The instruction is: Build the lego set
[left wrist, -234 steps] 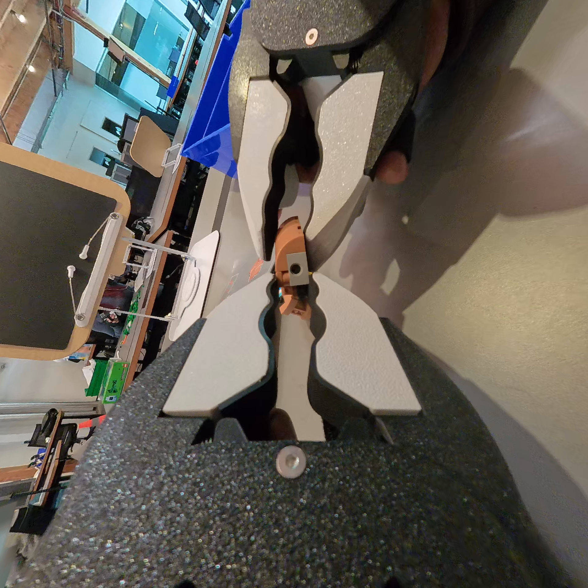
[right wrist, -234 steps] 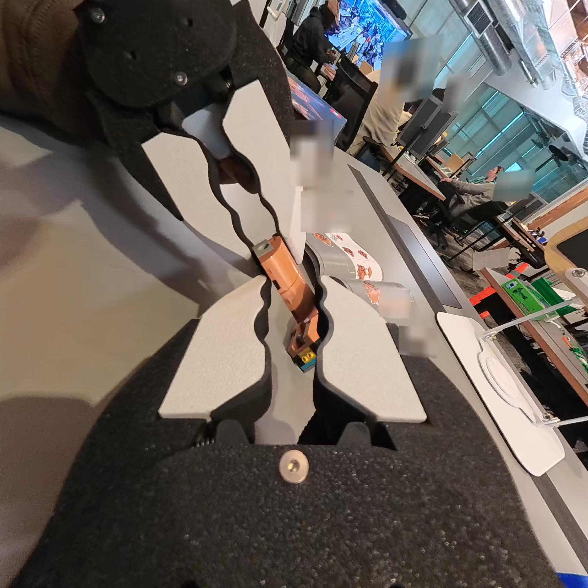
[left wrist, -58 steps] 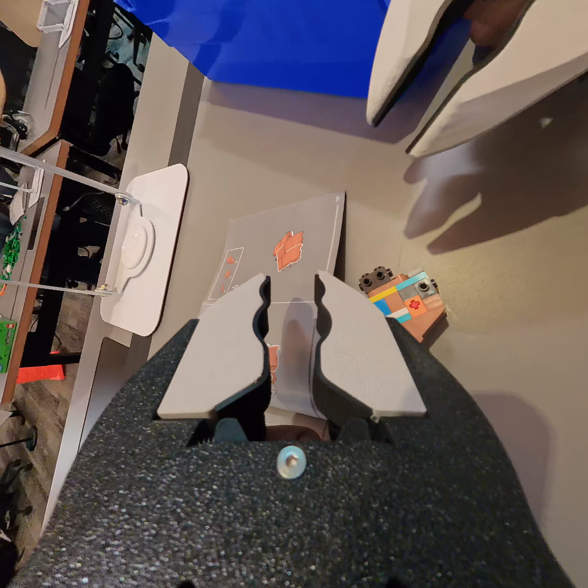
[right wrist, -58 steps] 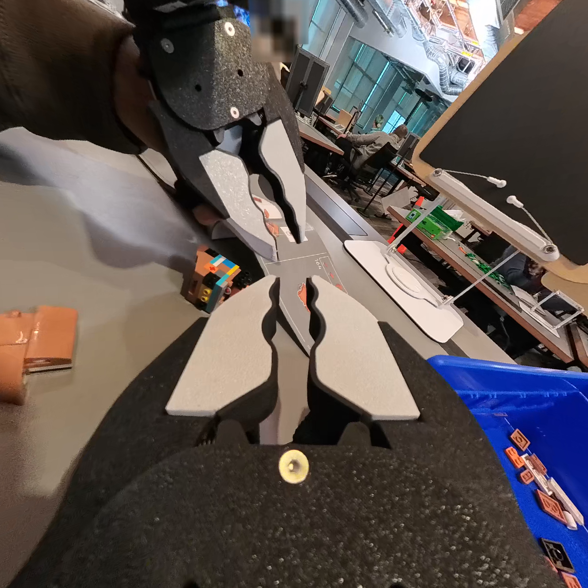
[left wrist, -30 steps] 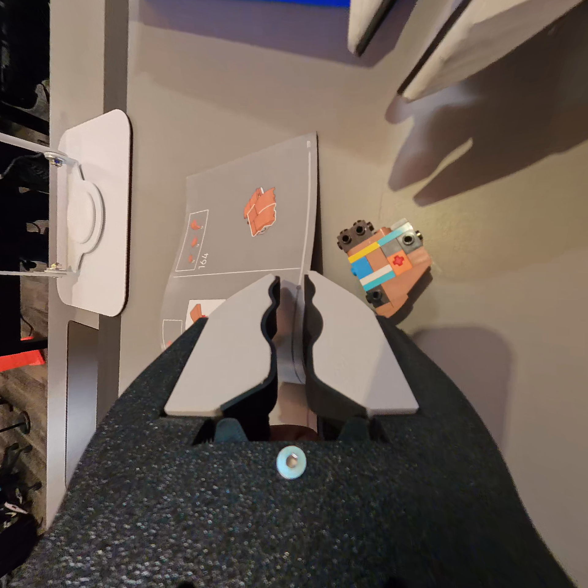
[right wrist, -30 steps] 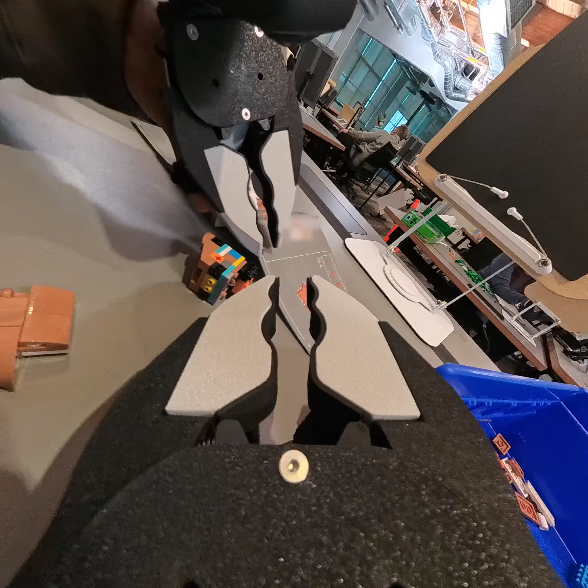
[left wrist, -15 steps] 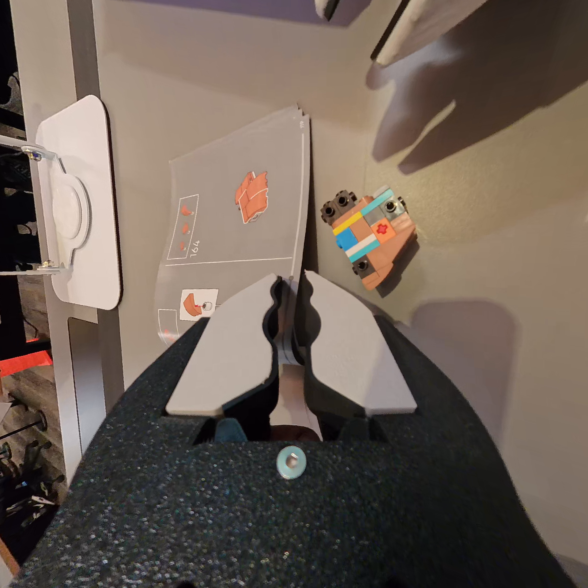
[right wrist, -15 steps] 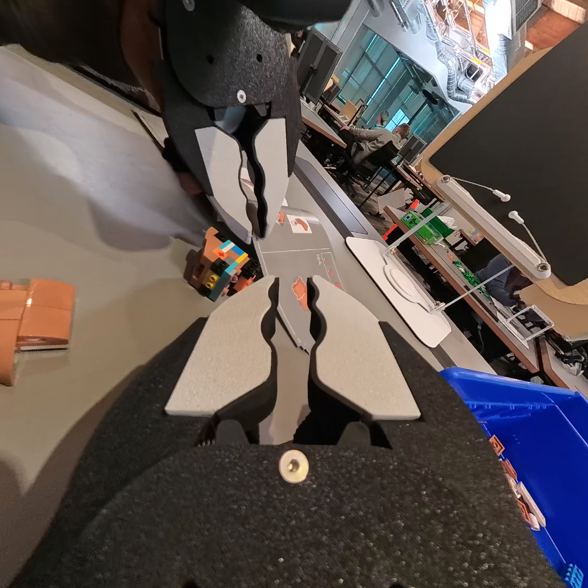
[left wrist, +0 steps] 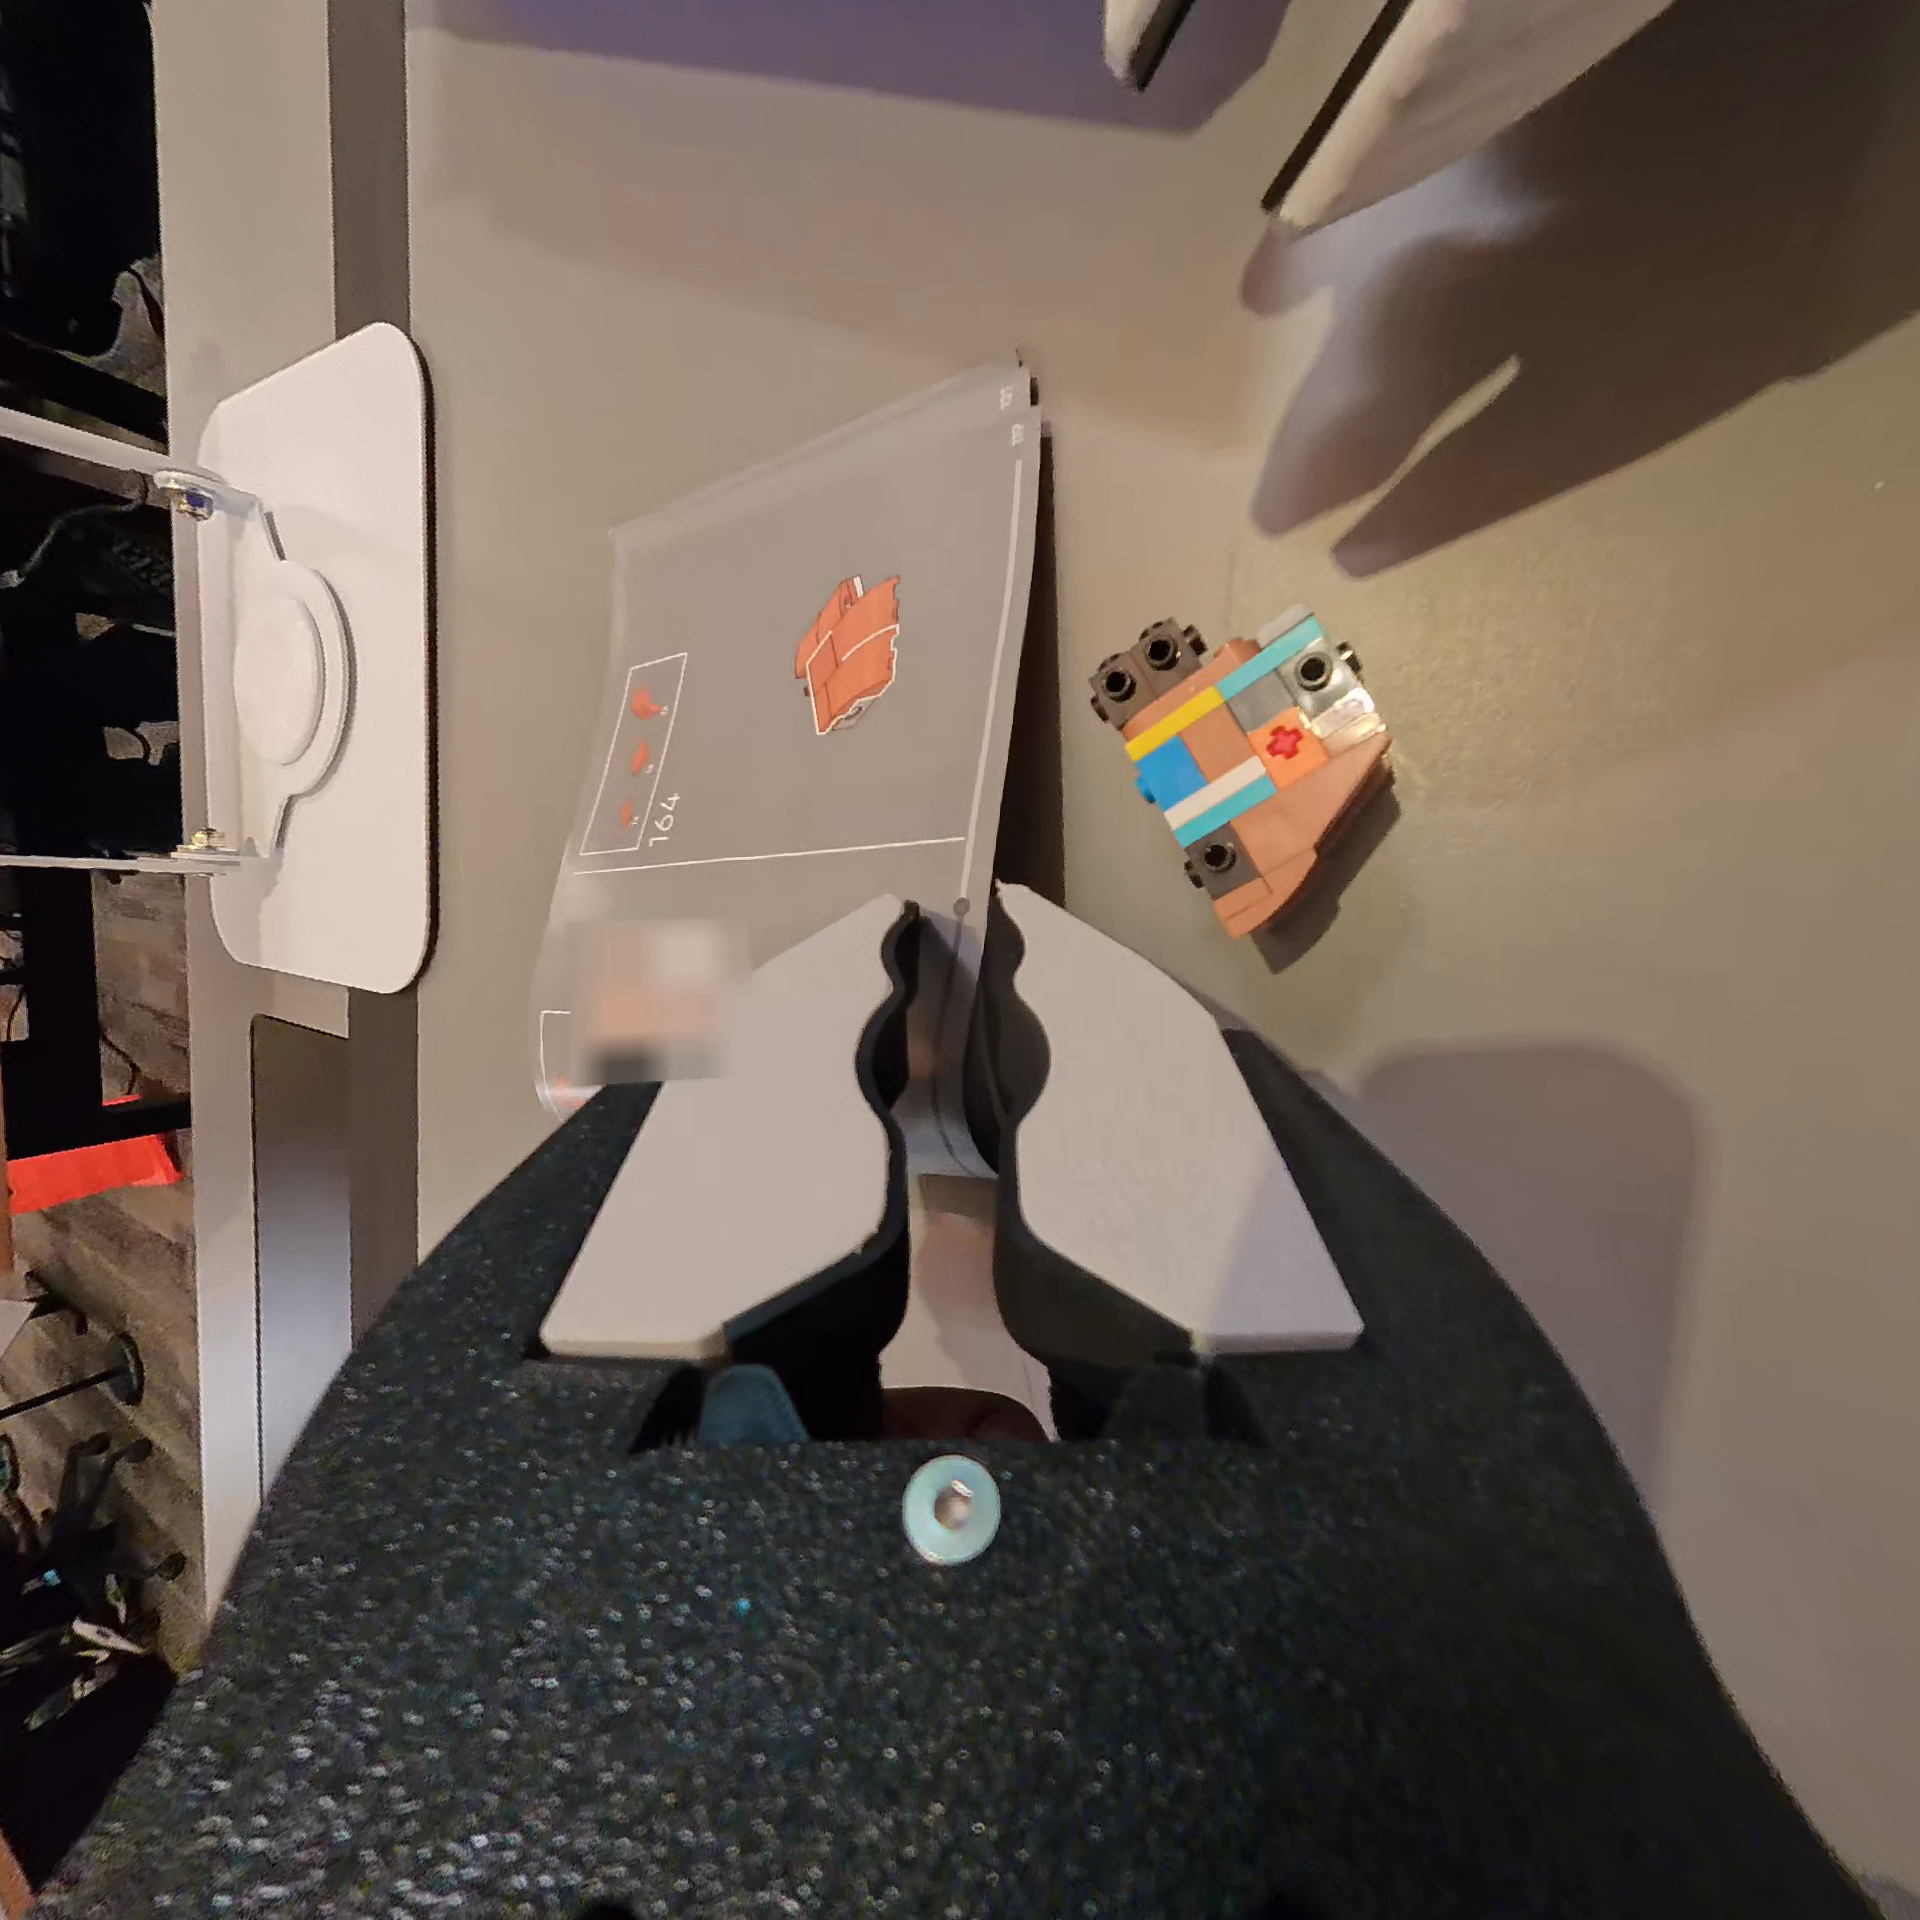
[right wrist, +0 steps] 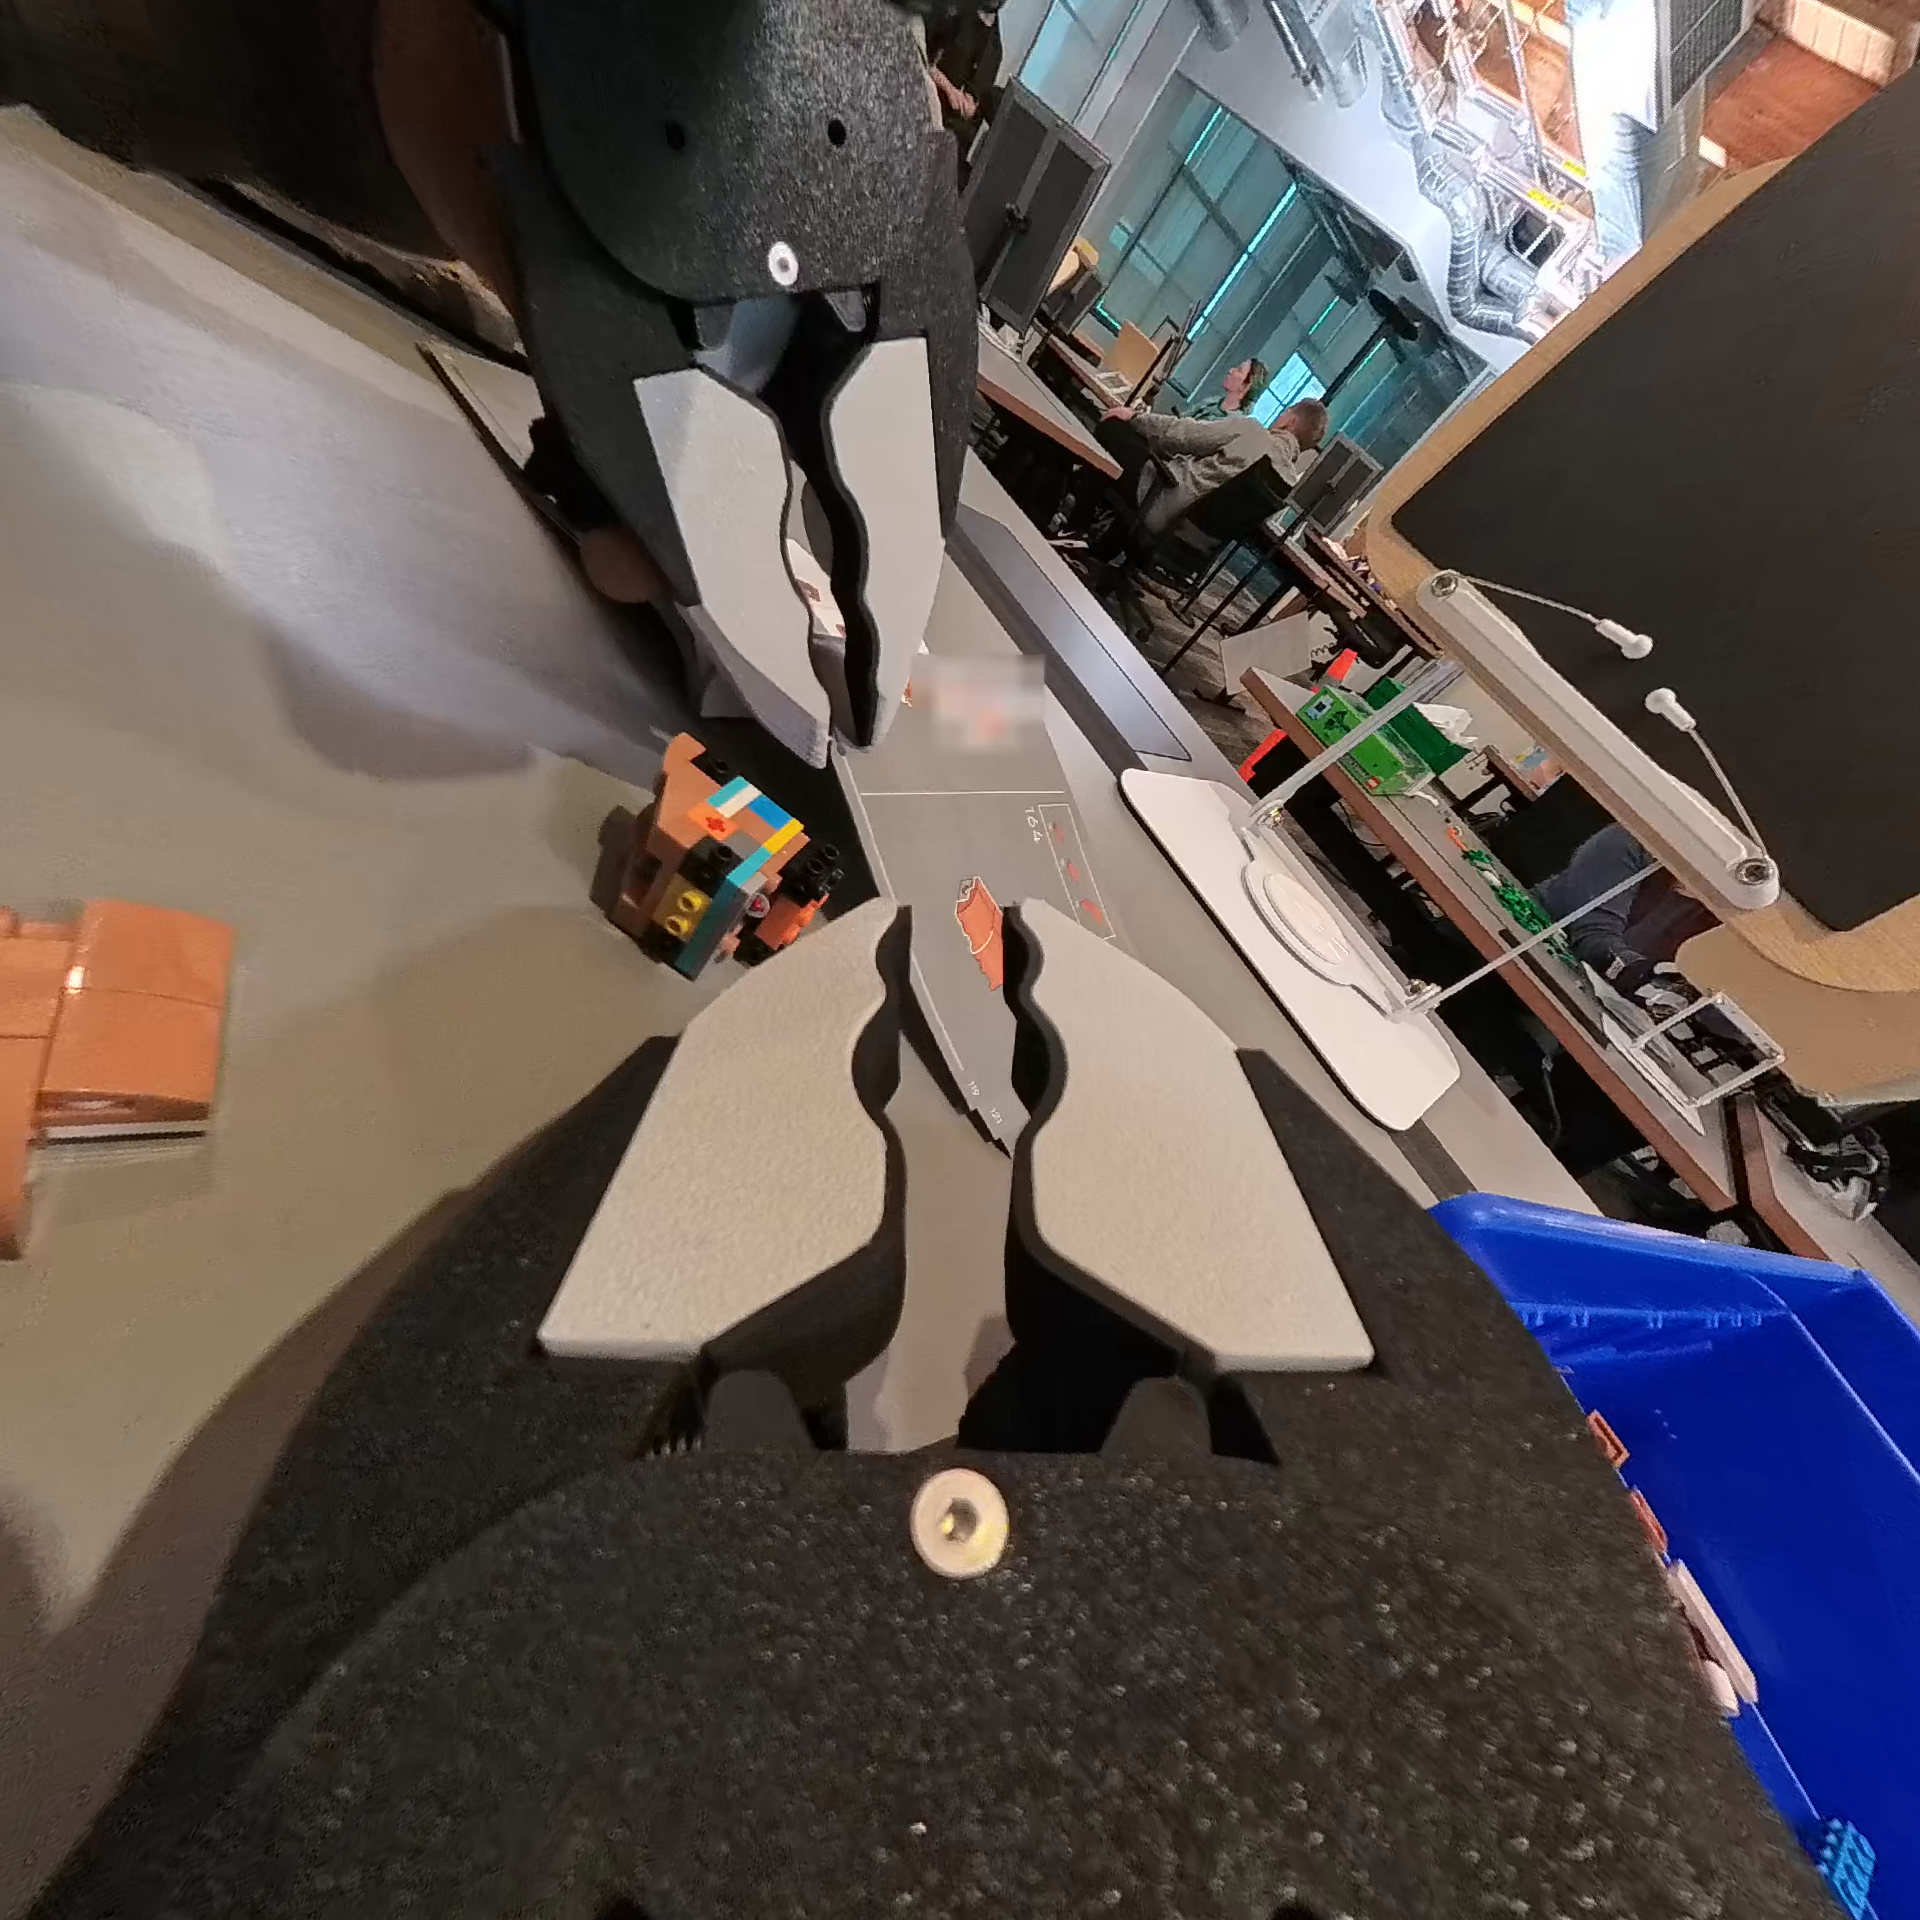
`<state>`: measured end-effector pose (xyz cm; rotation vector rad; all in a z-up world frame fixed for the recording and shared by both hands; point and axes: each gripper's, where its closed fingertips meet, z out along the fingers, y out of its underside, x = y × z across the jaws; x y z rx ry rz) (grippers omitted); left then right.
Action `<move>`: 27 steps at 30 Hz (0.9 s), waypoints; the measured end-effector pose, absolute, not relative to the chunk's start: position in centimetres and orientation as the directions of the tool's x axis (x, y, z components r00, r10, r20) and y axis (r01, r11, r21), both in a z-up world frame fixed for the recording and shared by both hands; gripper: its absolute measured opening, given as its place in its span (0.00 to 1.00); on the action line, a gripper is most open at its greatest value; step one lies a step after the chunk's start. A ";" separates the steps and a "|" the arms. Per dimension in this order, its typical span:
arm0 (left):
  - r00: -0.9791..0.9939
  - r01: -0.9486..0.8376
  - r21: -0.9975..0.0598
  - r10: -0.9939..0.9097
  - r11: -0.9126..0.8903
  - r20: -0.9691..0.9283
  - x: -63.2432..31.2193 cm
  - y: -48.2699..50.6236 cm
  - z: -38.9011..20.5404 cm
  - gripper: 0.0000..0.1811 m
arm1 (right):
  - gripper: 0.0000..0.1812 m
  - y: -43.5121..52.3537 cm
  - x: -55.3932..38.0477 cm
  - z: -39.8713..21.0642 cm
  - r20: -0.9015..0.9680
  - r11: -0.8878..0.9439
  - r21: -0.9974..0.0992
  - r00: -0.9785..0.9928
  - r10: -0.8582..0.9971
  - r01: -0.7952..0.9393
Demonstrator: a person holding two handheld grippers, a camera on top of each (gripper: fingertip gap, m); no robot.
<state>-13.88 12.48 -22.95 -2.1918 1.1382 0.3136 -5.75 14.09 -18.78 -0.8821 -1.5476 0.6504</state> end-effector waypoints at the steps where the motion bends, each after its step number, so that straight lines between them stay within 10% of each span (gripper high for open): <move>1: 0.599 -0.797 -0.435 -0.643 -0.419 -0.478 -13.9 12.5 -22.8 0.07 | 0.09 14.2 -5.8 -18.8 0.566 0.562 -0.808 -0.031 0.824 0.180; 27: 0.625 -0.775 -0.463 -0.626 -0.430 -0.466 -15.3 11.1 -21.3 0.09 | 0.09 14.5 -5.8 -19.2 0.596 0.586 -0.783 -0.020 0.803 0.209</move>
